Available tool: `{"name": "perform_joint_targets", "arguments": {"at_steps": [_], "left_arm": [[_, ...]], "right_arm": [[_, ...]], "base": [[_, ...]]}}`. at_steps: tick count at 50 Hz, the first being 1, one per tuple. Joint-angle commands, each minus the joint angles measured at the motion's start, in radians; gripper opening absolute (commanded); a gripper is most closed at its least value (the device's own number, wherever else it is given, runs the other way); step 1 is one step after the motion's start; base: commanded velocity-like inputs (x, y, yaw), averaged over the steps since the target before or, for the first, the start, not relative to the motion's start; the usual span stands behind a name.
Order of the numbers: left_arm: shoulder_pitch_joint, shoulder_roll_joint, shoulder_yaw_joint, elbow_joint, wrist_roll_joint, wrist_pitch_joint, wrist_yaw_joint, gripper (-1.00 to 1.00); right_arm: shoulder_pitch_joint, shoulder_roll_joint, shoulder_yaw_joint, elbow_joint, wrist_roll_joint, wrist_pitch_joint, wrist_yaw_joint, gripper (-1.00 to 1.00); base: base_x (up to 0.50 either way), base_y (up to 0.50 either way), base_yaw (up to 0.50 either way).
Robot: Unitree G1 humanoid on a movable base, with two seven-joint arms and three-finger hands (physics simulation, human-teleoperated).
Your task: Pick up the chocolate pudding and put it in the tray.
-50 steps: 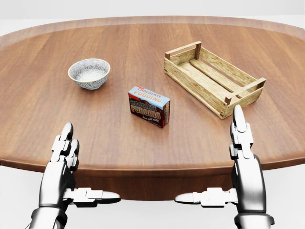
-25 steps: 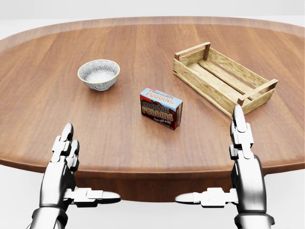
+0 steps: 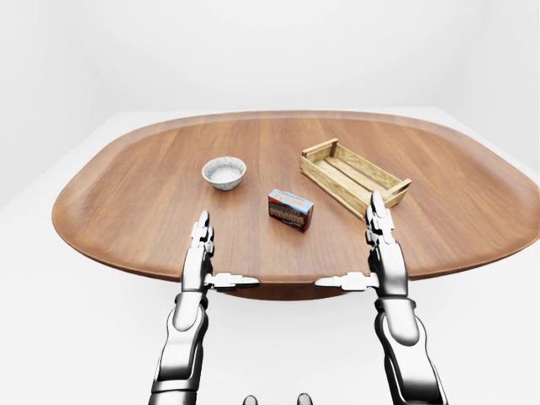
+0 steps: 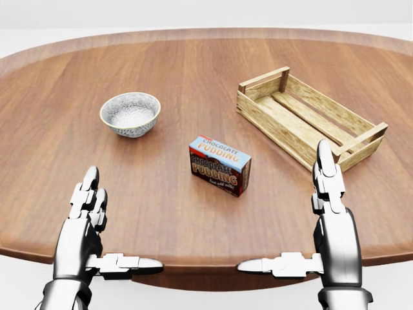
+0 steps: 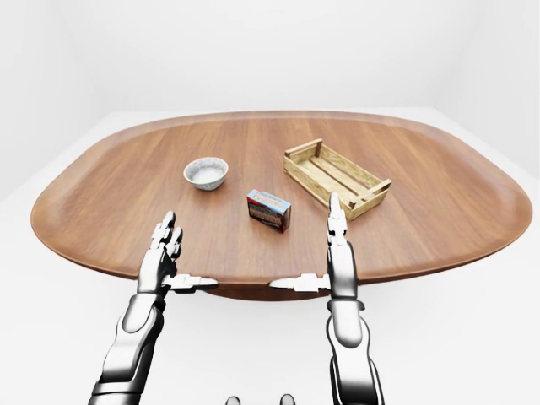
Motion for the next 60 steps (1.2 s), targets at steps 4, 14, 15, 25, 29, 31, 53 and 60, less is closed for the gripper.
{"name": "perform_joint_targets", "arguments": {"at_steps": [4, 14, 15, 25, 29, 31, 53, 60], "left_arm": [[0.003, 0.0, -0.001, -0.018, 0.0, 0.014, 0.0, 1.0], [0.002, 0.0, -0.001, -0.015, 0.001, 0.011, -0.002, 1.0], [0.002, 0.0, -0.001, -0.015, 0.001, 0.011, -0.002, 1.0], [0.006, 0.0, -0.001, -0.01, 0.0, -0.001, -0.007, 1.0], [0.005, 0.0, -0.002, -0.013, 0.0, 0.003, -0.008, 1.0], [0.004, 0.0, -0.002, -0.012, 0.0, 0.004, -0.008, 1.0], [0.003, -0.001, -0.003, -0.006, 0.002, 0.003, -0.008, 1.0], [0.003, -0.001, -0.002, -0.013, 0.0, 0.013, -0.007, 1.0]], "right_arm": [[0.003, 0.0, 0.002, -0.005, -0.002, 0.0, 0.001, 1.0], [0.0, -0.001, 0.002, 0.003, -0.001, 0.0, 0.002, 1.0], [0.0, -0.001, 0.002, 0.004, -0.001, 0.0, 0.002, 1.0], [0.003, -0.001, 0.002, -0.003, 0.001, 0.0, 0.005, 1.0], [0.003, -0.001, 0.001, -0.003, 0.002, 0.0, 0.005, 1.0], [0.002, -0.001, 0.0, -0.001, 0.002, 0.0, 0.005, 1.0], [0.001, -0.001, 0.001, 0.007, 0.003, 0.0, 0.005, 1.0], [-0.002, 0.0, -0.002, 0.005, 0.007, 0.0, 0.005, 1.0]], "base": [[0.28, 0.0, 0.0], [0.28, 0.0, 0.0], [0.28, 0.0, 0.0], [0.28, 0.0, 0.0], [0.28, 0.0, 0.0], [0.28, 0.0, 0.0], [0.28, 0.0, 0.0], [0.24, -0.01, 0.0]]}}
